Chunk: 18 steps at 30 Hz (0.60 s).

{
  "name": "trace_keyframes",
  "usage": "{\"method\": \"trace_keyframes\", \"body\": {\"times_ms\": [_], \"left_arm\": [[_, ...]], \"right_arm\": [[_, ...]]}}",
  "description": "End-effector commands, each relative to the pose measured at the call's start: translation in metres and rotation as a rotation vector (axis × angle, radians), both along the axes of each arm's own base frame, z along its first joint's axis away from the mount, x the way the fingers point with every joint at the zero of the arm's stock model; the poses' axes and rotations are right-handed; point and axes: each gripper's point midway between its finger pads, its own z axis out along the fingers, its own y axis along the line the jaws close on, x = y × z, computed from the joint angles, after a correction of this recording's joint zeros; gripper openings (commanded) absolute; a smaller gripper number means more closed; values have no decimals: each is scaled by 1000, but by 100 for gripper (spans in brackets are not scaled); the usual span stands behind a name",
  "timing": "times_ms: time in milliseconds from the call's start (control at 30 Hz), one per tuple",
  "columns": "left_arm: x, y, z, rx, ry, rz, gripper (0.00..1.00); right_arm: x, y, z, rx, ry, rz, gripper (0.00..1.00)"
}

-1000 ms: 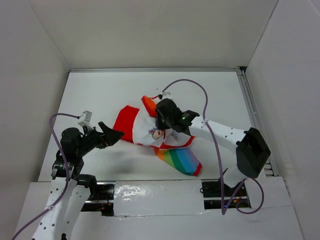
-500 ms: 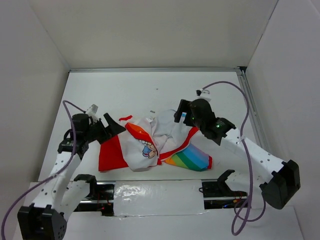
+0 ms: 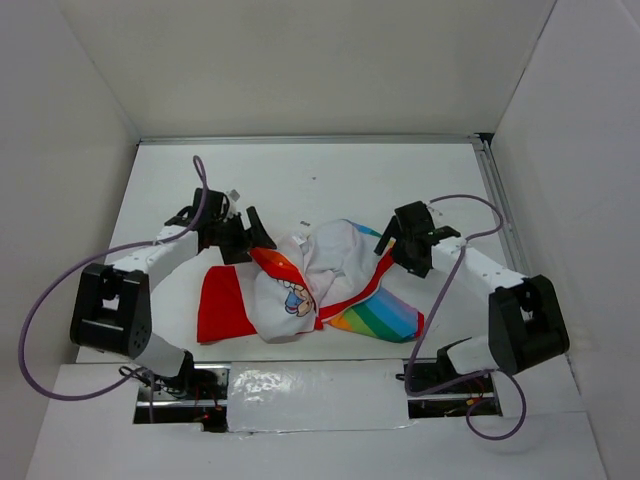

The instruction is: Zip up the jacket

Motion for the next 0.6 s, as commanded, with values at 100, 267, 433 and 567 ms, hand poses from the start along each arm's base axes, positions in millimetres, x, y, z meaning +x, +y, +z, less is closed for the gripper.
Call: {"method": "trace_keyframes", "body": {"times_ms": [100,267,433,567], "left_arm": [[-8,-19,-19,-5,45,-77,95],[-4,-27,-32,18,74,-96,83],[8,-36,-34,35,87,-115,9],[27,-35,1,86,-9,-110,0]], "right_arm": [[19,27,-21,96,17,43,100],[32,47,-39,112,66,59,100],[46,54,-38,115,31,59,59],[69,51,0,55,-83,63,0]]}}
